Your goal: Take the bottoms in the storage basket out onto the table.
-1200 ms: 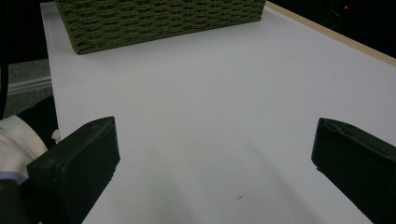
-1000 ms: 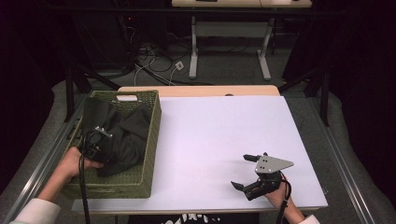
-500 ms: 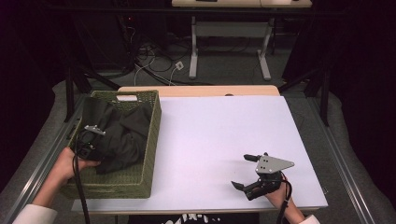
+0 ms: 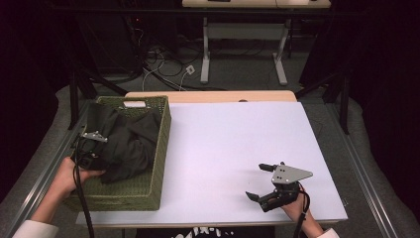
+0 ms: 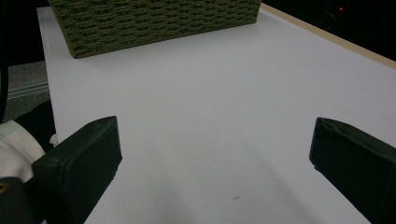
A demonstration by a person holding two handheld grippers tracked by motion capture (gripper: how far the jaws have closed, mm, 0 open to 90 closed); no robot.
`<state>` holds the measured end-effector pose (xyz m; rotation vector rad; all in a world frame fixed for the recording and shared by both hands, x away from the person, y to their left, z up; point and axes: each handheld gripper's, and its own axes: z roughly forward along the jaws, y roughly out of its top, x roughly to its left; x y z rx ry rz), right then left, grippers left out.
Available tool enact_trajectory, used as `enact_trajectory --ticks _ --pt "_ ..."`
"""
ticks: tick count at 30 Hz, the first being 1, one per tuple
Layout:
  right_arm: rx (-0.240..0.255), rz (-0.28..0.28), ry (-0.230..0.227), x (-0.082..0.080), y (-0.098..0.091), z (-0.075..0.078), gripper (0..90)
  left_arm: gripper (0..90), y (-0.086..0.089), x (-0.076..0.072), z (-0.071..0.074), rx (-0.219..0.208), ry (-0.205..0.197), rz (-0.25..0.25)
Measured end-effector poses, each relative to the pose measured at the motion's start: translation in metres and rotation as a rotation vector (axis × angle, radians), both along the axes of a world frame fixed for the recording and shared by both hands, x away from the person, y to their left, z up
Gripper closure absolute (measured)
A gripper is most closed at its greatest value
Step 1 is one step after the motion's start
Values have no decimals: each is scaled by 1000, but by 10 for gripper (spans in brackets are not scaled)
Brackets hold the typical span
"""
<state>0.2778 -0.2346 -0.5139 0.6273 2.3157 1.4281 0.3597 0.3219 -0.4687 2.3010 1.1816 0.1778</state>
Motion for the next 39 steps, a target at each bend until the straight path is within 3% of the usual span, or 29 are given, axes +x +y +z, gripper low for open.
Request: enact_trajectory --ticks 9,15,21,39 --pt "1 -2 3 0 -1 0 18 694 3 -5 5 -62 -47 25" --pt "-2 -2 5 1 -1 0 18 698 7 -7 10 -127 -79 37" --pt "0 -2 3 0 -1 0 18 702 5 -9 14 -147 -93 37" --pt "-2 -3 1 1 -1 0 18 716 1 -16 25 -197 -233 74"
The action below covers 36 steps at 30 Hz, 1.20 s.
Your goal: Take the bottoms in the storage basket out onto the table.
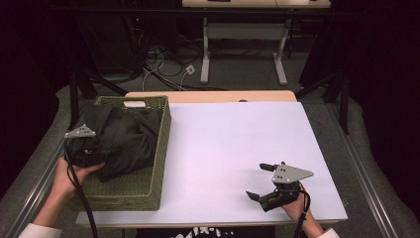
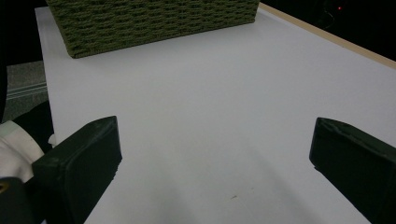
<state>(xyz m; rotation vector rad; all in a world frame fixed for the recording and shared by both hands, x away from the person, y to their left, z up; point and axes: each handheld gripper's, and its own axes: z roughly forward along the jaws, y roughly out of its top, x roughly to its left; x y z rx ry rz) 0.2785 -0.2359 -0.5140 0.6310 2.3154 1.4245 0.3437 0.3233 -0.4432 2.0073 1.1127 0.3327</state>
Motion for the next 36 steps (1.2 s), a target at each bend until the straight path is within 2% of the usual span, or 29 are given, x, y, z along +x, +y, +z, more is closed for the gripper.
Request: enact_trajectory --ticks 7,13,22,36 --pt "3 -1 0 0 0 0 18 719 2 -2 7 -28 -37 20" --pt "-1 -1 1 0 0 0 18 721 4 -3 14 -37 -85 37" --pt "0 -3 -1 0 -1 0 18 723 2 -3 19 -41 -119 33" --pt "3 -4 -1 0 -1 0 18 736 -2 -4 31 -47 -198 21"
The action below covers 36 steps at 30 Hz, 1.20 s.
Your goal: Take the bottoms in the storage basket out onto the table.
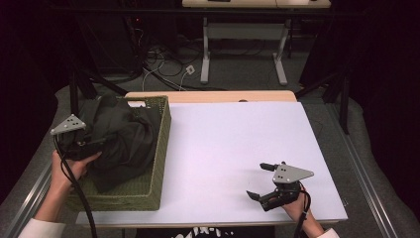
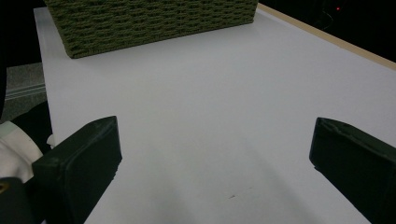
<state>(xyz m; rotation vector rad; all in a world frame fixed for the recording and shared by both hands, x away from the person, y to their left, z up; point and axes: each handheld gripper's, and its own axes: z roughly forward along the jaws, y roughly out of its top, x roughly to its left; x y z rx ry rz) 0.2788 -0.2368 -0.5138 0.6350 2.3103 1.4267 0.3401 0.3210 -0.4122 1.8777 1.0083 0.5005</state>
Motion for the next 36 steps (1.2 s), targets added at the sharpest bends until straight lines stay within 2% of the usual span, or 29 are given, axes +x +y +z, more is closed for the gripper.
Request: enact_trajectory --ticks 8,14,19,25,27,31,36 --pt "0 0 0 0 0 0 18 750 0 1 2 8 -45 -91" --pt "-1 0 1 0 0 0 18 755 5 5 2 -16 -56 -186" --pt "-2 0 0 0 0 0 18 763 8 6 2 -52 -65 -235" --pt "-2 0 1 0 0 0 18 780 12 8 1 -108 -79 -257" --pt "-2 0 0 0 0 0 18 784 11 8 2 -110 -90 -248" --pt "-3 0 0 1 0 0 18 789 10 8 4 -120 -91 -267" --pt "-2 0 0 1 -1 0 18 792 9 8 8 -147 -118 -267"
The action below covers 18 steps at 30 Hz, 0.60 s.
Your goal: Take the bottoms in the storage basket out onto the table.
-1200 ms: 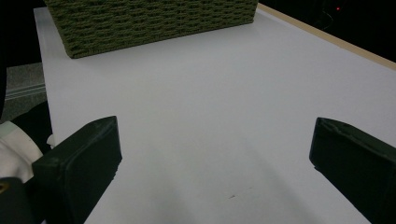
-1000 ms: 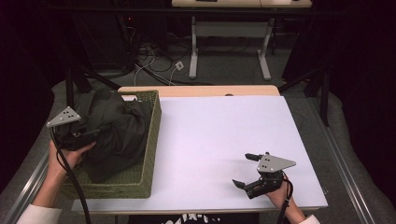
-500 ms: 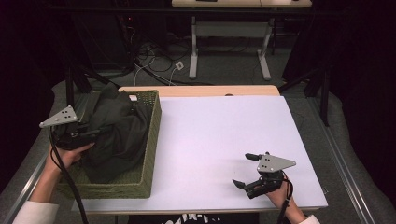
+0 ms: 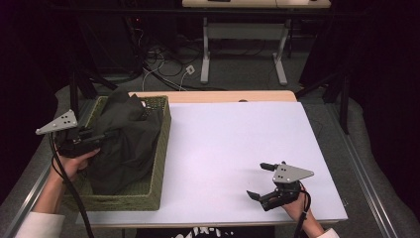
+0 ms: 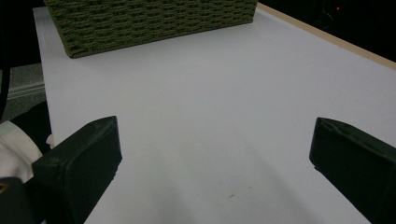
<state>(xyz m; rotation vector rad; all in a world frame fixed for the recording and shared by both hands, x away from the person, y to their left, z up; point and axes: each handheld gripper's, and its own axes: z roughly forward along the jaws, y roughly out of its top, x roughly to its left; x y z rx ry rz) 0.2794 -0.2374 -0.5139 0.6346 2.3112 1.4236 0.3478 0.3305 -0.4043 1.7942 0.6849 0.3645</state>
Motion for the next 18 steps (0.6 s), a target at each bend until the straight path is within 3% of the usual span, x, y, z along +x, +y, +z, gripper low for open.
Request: enact_trajectory --ticks 18 --pt "1 0 1 1 0 0 18 791 -7 1 19 -4 -26 -18"
